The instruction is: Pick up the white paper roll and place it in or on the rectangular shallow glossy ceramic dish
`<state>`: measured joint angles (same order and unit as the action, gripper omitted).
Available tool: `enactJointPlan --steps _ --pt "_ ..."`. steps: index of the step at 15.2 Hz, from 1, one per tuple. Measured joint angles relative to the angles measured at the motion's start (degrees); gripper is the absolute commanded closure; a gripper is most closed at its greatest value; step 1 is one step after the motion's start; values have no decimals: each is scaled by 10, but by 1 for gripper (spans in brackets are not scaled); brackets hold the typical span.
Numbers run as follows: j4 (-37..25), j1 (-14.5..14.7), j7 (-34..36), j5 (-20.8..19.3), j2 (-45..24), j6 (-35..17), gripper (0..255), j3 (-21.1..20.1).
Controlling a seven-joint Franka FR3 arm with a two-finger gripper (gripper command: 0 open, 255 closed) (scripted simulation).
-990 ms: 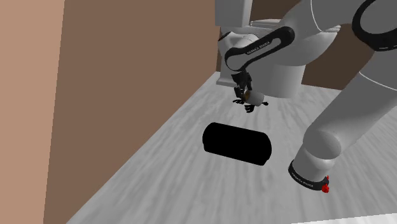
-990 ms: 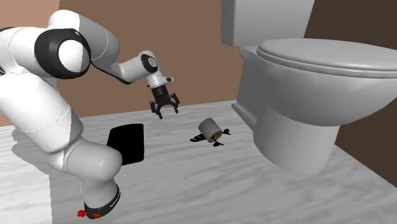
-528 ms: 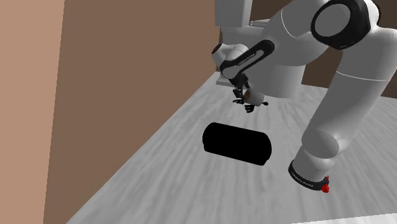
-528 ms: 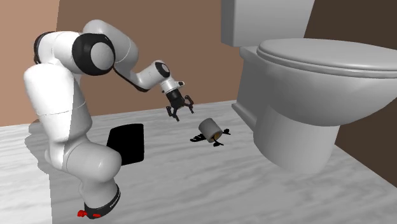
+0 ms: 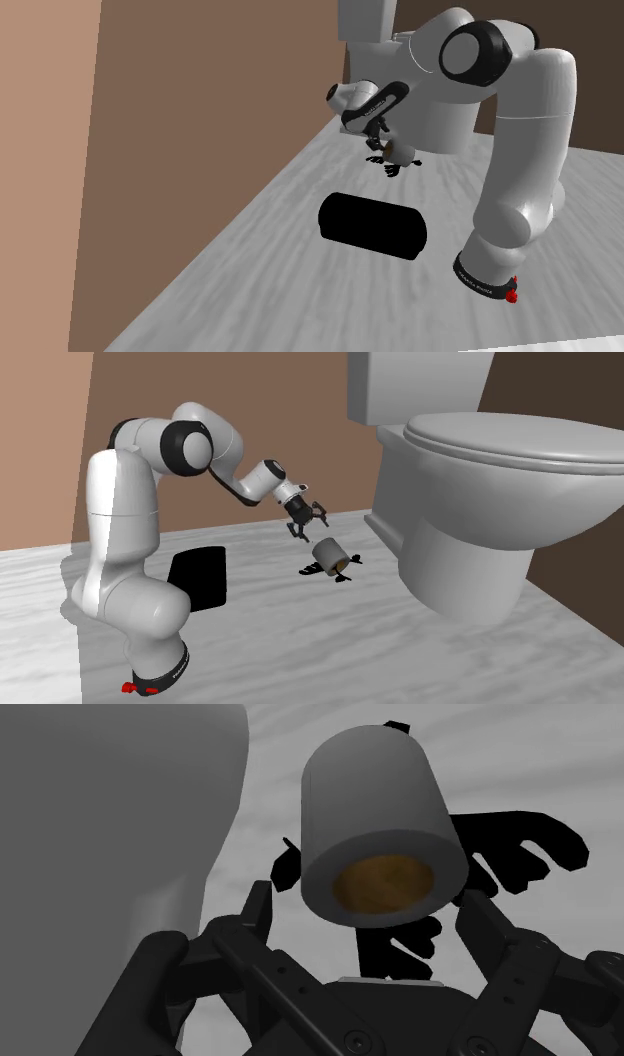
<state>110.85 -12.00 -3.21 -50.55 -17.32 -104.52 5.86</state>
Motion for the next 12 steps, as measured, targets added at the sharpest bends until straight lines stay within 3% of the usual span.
enactJointPlan --steps 4,12 --pt "-21 -8 2 -29 -35 -14 0 12" --pt "-12 -24 7 -45 -47 -45 0 23"
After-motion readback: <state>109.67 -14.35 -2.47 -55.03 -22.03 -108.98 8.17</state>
